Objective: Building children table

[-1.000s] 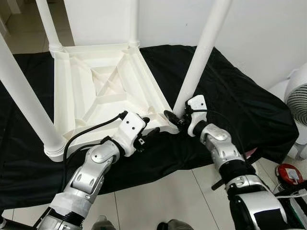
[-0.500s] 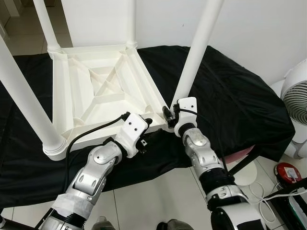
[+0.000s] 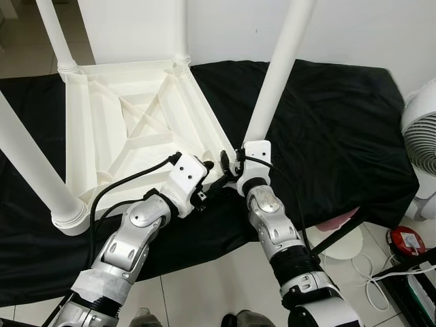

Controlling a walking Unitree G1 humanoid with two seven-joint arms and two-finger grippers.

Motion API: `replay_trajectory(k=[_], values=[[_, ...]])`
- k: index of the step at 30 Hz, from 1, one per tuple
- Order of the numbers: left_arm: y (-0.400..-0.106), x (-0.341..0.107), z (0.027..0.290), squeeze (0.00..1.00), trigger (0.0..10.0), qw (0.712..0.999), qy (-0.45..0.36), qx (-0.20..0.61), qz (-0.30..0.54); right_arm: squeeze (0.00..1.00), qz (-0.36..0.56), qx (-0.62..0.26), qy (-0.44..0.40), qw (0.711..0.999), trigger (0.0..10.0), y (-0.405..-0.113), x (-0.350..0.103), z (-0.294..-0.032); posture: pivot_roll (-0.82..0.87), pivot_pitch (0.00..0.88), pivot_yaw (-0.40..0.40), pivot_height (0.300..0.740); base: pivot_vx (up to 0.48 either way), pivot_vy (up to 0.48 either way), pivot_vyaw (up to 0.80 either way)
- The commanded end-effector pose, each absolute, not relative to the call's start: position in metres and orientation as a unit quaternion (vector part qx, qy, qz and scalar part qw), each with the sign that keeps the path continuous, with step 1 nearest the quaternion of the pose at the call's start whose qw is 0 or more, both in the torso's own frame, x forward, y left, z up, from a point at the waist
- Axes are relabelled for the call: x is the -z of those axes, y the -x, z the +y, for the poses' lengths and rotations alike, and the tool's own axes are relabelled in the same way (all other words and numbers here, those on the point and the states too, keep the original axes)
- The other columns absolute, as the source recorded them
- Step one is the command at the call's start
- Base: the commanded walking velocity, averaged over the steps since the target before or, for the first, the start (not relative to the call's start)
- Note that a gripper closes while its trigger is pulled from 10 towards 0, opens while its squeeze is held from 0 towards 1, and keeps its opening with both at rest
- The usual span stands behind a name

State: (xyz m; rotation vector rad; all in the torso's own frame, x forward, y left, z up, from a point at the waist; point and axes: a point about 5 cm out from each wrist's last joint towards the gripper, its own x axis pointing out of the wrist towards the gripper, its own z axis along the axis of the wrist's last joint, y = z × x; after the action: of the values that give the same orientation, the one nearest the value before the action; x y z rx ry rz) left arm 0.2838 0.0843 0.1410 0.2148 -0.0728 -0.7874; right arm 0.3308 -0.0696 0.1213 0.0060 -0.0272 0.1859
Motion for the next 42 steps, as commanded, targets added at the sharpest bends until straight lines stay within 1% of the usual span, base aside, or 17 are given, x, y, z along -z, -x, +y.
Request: replay_trajectory(k=[1, 4, 5, 7, 8, 9, 12, 15, 17, 22, 27, 32, 35, 36, 37, 40, 42], values=[[-0.284, -0.14, 0.082, 0.0, 10.0, 0.911, -0.102, 0.398, -0.032, 1.0, -0.002, -0.096, 0.014, 0.995, 10.0, -0.332, -0.117, -0.073, 0.11, 0.0, -0.063, 0.74, 0.0, 0.0, 0.0], [-0.284, -0.14, 0.082, 0.0, 10.0, 0.911, -0.102, 0.397, -0.032, 1.0, -0.003, -0.096, 0.02, 0.995, 10.0, -0.332, -0.117, -0.075, 0.11, 0.0, -0.063, 0.74, 0.0, 0.0, 0.0], [-0.285, -0.14, 0.082, 0.0, 10.0, 0.912, -0.102, 0.397, -0.033, 0.16, -0.008, -0.103, 0.022, 0.994, 10.0, -0.332, -0.118, -0.079, 0.1, 0.0, -0.065, 0.74, 0.0, 0.0, 0.0], [-0.285, -0.14, 0.082, 0.0, 10.0, 0.912, -0.102, 0.397, -0.033, 0.16, -0.008, -0.103, 0.022, 0.994, 10.0, -0.332, -0.118, -0.079, 0.1, 0.0, -0.065, 0.74, 0.0, 0.0, 0.0], [-0.285, -0.141, 0.082, 0.0, 10.0, 0.912, -0.101, 0.396, -0.033, 0.0, -0.012, -0.115, 0.022, 0.993, 10.0, -0.332, -0.118, -0.083, 0.11, 0.0, -0.067, 0.74, 0.0, 0.0, 0.0], [-0.285, -0.141, 0.082, 0.0, 10.0, 0.912, -0.101, 0.396, -0.033, 0.0, -0.012, -0.115, 0.022, 0.993, 10.0, -0.332, -0.118, -0.083, 0.11, 0.0, -0.067, 0.74, 0.0, 0.0, 0.0], [-0.286, -0.142, 0.081, 0.0, 10.0, 0.913, -0.099, 0.394, -0.036, 0.0, -0.014, -0.154, 0.04, 0.987, 10.0, -0.334, -0.115, -0.103, 0.11, 0.0, -0.067, 0.74, 0.0, 0.0, 0.0], [-0.286, -0.142, 0.081, 0.0, 10.0, 0.913, -0.099, 0.394, -0.036, 0.0, -0.014, -0.154, 0.04, 0.987, 10.0, -0.334, -0.115, -0.103, 0.11, 0.0, -0.067, 0.74, 0.0, 0.0, 0.0], [-0.287, -0.143, 0.081, 0.0, 10.0, 0.913, -0.099, 0.394, -0.038, 0.0, -0.019, -0.176, 0.059, 0.982, 10.0, -0.336, -0.114, -0.113, 0.11, 0.0, -0.066, 0.74, 0.0, 0.0, 0.0], [-0.288, -0.144, 0.081, 0.0, 10.0, 0.913, -0.102, 0.393, -0.04, 0.0, -0.031, -0.192, 0.071, 0.978, 10.0, -0.339, -0.119, -0.125, 0.11, 0.0, -0.065, 0.74, 0.0, 0.0, 0.0], [-0.288, -0.145, 0.081, 0.0, 10.0, 0.913, -0.102, 0.393, -0.042, 0.0, -0.044, -0.211, 0.074, 0.974, 10.0, -0.335, -0.121, -0.124, 0.11, 0.0, -0.065, 0.74, 0.0, 0.0, 0.0], [-0.287, -0.146, 0.081, 0.0, 10.0, 0.913, -0.1, 0.393, -0.045, 0.0, -0.071, -0.237, 0.054, 0.968, 10.0, -0.326, -0.123, -0.119, 0.11, 0.0, -0.065, 0.74, 0.0, 0.0, 0.0], [-0.287, -0.148, 0.082, 0.0, 10.0, 0.916, -0.091, 0.388, -0.05, 0.0, -0.085, -0.236, 0.038, 0.967, 10.0, -0.322, -0.124, -0.118, 0.11, 0.0, -0.069, 0.74, 0.0, 0.0, 0.0], [-0.287, -0.15, 0.083, 0.0, 10.0, 0.92, -0.083, 0.379, -0.055, 0.0, -0.096, -0.237, 0.02, 0.967, 10.0, -0.318, -0.125, -0.117, 0.11, 0.0, -0.07, 0.74, 0.0, 0.0, 0.0], [-0.287, -0.15, 0.083, 0.0, 10.0, 0.92, -0.083, 0.379, -0.055, 0.0, -0.096, -0.237, 0.02, 0.967, 10.0, -0.318, -0.125, -0.117, 0.11, 0.0, -0.07, 0.74, 0.0, 0.0, 0.0], [-0.289, -0.15, 0.084, 0.0, 10.0, 0.932, -0.065, 0.351, -0.06, 0.0, -0.109, -0.228, -0.004, 0.967, 10.0, -0.311, -0.123, -0.116, 0.1, 0.0, -0.069, 0.74, 0.0, 0.0, 0.0], [-0.292, -0.152, 0.085, 0.0, 10.0, 0.948, -0.038, 0.309, -0.064, 0.0, -0.109, -0.211, -0.016, 0.971, 10.0, -0.307, -0.12, -0.115, 0.1, 0.0, -0.067, 0.74, 0.0, 0.0, 0.0]])
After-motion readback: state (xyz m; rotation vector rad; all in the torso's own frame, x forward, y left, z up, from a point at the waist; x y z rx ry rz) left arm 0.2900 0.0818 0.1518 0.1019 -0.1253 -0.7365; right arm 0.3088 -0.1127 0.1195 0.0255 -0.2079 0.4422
